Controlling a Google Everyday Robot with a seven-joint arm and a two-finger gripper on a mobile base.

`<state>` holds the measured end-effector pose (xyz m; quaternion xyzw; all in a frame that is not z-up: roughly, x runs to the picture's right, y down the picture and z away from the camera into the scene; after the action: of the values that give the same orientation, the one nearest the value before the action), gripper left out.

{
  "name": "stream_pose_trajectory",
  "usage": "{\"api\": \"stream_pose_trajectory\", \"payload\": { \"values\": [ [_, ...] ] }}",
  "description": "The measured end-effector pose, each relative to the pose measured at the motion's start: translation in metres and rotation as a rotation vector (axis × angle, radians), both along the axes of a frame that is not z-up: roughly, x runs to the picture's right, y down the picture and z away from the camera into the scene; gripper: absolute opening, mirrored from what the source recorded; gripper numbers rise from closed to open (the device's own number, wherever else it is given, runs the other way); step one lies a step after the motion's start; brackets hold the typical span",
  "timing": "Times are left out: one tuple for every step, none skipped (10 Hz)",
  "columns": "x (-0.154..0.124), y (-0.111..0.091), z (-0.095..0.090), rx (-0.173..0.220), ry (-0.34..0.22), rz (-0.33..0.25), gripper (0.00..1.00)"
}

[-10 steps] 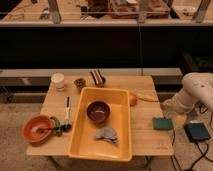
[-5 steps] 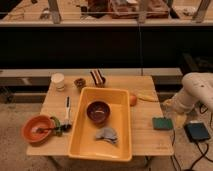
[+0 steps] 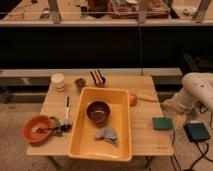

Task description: Wipe purple bowl with towel

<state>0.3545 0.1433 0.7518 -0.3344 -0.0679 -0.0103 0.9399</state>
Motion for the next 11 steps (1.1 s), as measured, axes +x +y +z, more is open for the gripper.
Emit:
{"api": "stream_pose_trajectory", "payload": {
  "values": [
    [0.0, 0.0, 0.0, 0.0, 0.0, 0.0, 0.8],
    [0.0, 0.0, 0.0, 0.0, 0.0, 0.0, 0.8],
    [0.0, 0.0, 0.0, 0.0, 0.0, 0.0, 0.8],
    [0.0, 0.0, 0.0, 0.0, 0.0, 0.0, 0.8],
    [0.0, 0.0, 0.0, 0.0, 0.0, 0.0, 0.8],
    [0.0, 0.0, 0.0, 0.0, 0.0, 0.0, 0.8],
    [0.0, 0.0, 0.0, 0.0, 0.0, 0.0, 0.8],
    [0.0, 0.0, 0.0, 0.0, 0.0, 0.0, 0.8],
    [0.0, -0.001, -0.001, 0.001, 0.001, -0.002, 0.8],
    [-0.002, -0.003, -0.001, 0.001, 0.002, -0.011, 0.8],
    [-0.01, -0.008, 0.001, 0.001, -0.006, -0.031, 0.8]
  ]
}}
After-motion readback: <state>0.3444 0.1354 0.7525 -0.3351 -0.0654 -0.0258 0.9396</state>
